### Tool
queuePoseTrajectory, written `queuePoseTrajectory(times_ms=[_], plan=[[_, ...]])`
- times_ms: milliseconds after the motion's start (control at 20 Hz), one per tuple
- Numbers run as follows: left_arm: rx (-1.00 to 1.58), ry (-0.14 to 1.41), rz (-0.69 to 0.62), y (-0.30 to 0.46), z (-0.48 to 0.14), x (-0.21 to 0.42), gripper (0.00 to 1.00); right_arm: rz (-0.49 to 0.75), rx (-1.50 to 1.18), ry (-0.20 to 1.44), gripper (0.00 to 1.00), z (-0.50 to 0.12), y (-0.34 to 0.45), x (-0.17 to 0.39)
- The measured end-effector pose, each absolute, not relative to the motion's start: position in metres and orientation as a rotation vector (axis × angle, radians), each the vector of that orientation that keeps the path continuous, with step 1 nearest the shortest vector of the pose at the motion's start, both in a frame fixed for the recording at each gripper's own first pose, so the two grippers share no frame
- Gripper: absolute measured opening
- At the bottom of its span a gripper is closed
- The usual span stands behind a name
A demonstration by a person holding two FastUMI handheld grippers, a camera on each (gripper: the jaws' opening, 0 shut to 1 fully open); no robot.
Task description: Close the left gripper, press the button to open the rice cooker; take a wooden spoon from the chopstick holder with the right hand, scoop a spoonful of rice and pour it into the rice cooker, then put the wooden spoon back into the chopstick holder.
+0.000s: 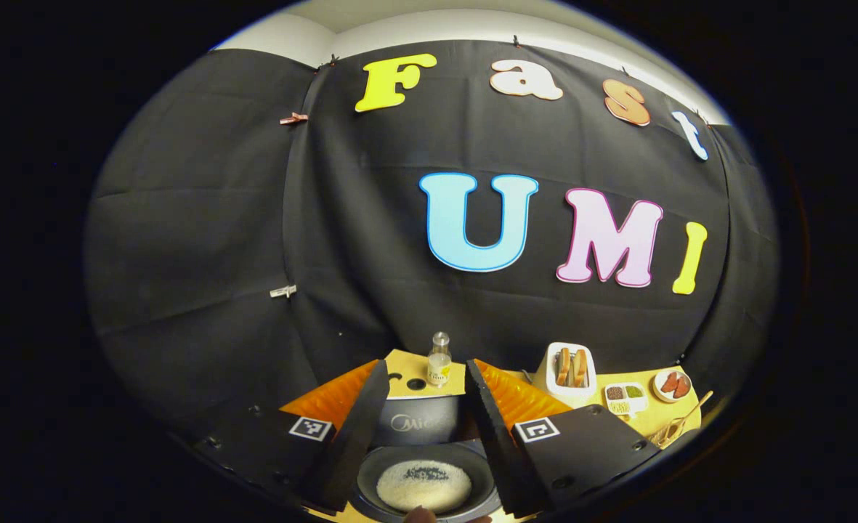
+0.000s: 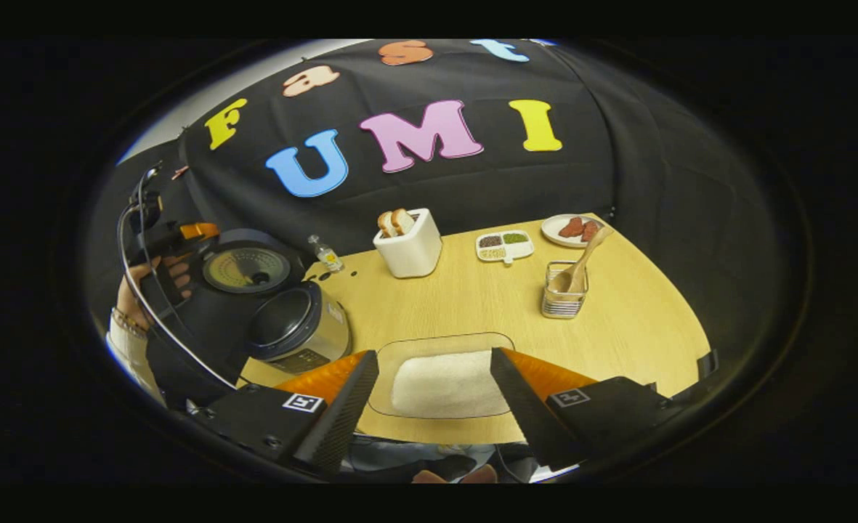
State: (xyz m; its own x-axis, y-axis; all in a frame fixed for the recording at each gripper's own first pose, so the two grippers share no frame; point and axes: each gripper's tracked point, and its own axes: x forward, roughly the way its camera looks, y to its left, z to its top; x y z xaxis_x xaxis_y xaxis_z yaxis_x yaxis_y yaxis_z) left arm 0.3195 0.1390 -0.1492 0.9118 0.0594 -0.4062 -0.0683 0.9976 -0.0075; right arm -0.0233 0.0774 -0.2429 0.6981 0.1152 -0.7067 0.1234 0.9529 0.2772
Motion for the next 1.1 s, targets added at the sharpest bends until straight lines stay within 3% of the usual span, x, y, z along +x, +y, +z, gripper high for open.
queuePoseTrajectory(times_ms=[300,550,1100], plan=[[-0.011,0.514,0.062,0.122,-0.201,0.245,0.77,0.022,0.327,0.818,0.97,-0.25,0.091,-0.022],[0.006,0.626,0.061,0.117,-0.292,0.188,0.74,0.038,0.312,0.832,0.96,-0.256,0.096,-0.027],[-0.061,0.61,0.122,0.119,-0.329,0.171,0.76,0.019,0.337,0.861,0.96,-0.269,0.089,-0.037]])
